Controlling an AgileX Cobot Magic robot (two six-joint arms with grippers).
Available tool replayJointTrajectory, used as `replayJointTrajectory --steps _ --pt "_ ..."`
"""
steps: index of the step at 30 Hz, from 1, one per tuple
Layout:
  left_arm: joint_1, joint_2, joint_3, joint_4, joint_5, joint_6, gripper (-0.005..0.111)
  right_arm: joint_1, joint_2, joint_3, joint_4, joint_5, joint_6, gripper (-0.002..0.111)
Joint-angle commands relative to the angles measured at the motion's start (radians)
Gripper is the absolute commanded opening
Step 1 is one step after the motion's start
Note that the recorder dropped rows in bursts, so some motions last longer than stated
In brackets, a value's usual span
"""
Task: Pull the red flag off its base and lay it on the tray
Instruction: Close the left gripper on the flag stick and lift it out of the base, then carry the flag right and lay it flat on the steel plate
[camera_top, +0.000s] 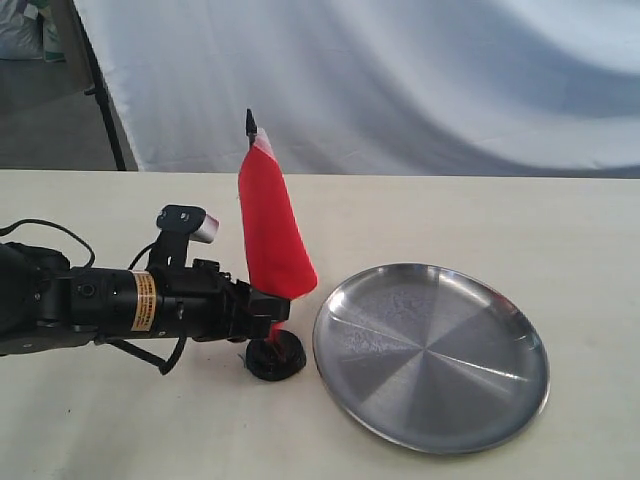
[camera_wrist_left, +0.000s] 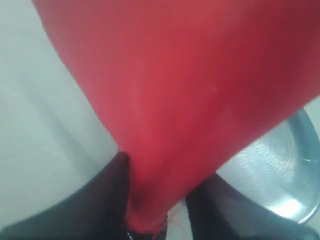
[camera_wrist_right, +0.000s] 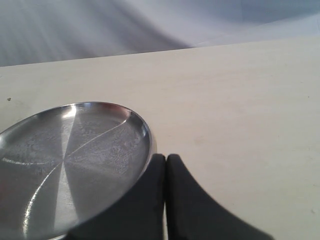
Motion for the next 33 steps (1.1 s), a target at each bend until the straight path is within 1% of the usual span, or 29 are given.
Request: replayJointTrajectory --steps 1,4,5,9,12,15,21,23,26,29,30,31,32,33 --pt "-0.005 0.000 -0.002 -0.001 0.004 0.007 0.017 -0.002 0.004 -0.001 -0.004 -0.011 -0.002 0.000" --pt "-0.005 0.000 -0.002 -0.001 0.004 0.007 0.002 -0.002 0.004 -0.001 -0.004 -0.011 -0.002 0.000" --pt "-0.005 0.000 -0.004 -0.001 0.004 0.007 0.000 -0.002 0.004 -0.001 -0.004 -0.011 -0.002 0.000" --pt "-0.005 0.000 -0.004 -0.001 -0.013 0.007 0.000 -0.002 0.004 -0.001 -0.004 -0.011 -0.002 0.000" --pt "-0.005 -0.008 -0.004 -0.003 -0.058 0.031 0.000 -0.002 0.004 -0.001 -0.004 -0.011 -0.002 0.000" --pt "-0.001 -0.045 -0.006 -0.003 -0.099 0.051 0.000 -0.002 0.004 -0.001 -0.004 -0.011 -0.002 0.000" --pt "-0.001 -0.177 -0.012 -0.001 -0.097 0.051 0.000 -0.002 0.004 -0.001 -0.004 -0.011 -0.002 0.000" --pt "-0.001 -0.216 -0.012 0.000 -0.100 0.024 0.000 -0.002 0.004 -0.001 -0.004 -0.011 -0.002 0.000" --pt "-0.015 -0.237 -0.012 -0.006 -0.155 -0.070 0.000 -0.002 0.004 -0.001 -0.004 -0.011 -0.002 0.000" --pt "-0.065 -0.233 -0.024 -0.021 -0.170 -0.161 0.000 -0.002 0.004 -0.001 -0.004 -0.011 -0.002 0.000" --pt "-0.113 -0.212 -0.031 -0.062 -0.164 -0.207 0.000 -0.002 0.004 -0.001 -0.004 -0.011 -0.002 0.000" --pt "-0.144 -0.196 -0.036 -0.100 -0.164 -0.217 0.000 -0.002 0.004 -0.001 -0.004 -0.011 -0.002 0.000" --pt "-0.211 -0.157 -0.053 -0.165 -0.157 -0.230 0.000 -0.002 0.004 -0.001 -0.004 -0.011 -0.002 0.000" --pt "-0.244 -0.129 -0.069 -0.191 -0.148 -0.240 0.000 -0.002 0.004 -0.001 -0.004 -0.011 -0.002 0.000"
